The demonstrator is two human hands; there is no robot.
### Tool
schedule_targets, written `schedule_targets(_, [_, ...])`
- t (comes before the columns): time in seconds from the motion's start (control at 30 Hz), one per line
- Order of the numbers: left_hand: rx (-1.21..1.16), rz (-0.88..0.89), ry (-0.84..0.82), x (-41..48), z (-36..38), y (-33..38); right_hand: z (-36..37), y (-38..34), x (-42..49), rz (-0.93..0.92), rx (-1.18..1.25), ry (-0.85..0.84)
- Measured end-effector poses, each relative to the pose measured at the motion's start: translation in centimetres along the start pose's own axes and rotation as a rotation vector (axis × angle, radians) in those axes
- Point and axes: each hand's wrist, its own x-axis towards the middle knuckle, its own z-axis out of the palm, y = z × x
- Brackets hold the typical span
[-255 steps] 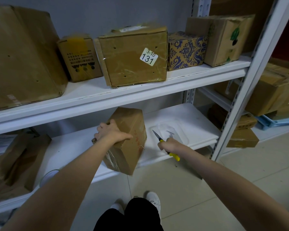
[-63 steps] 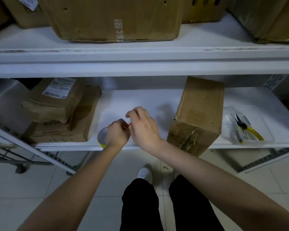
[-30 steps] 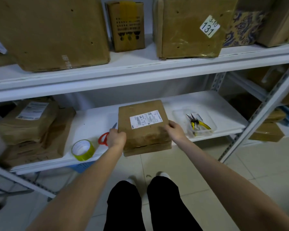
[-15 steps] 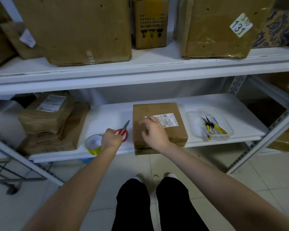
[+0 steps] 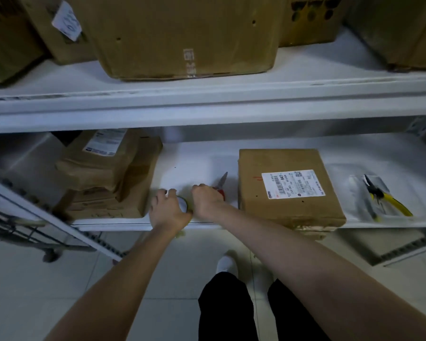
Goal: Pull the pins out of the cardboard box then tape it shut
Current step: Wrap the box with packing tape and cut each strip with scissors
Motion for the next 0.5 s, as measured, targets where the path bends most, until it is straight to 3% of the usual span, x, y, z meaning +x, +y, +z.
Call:
schedule_targets(0.2, [0.078, -0.02, -0.123, 2.5, 0.6, -0.2, 2.2, -0.2, 3.9, -0.034, -0.054, -0.11])
schedule_targets(0.5, [0.104, -0.043, -0.191, 2.5, 0.2, 0.1, 1.9, 0.4, 4.3, -0.052, -0.111, -0.011])
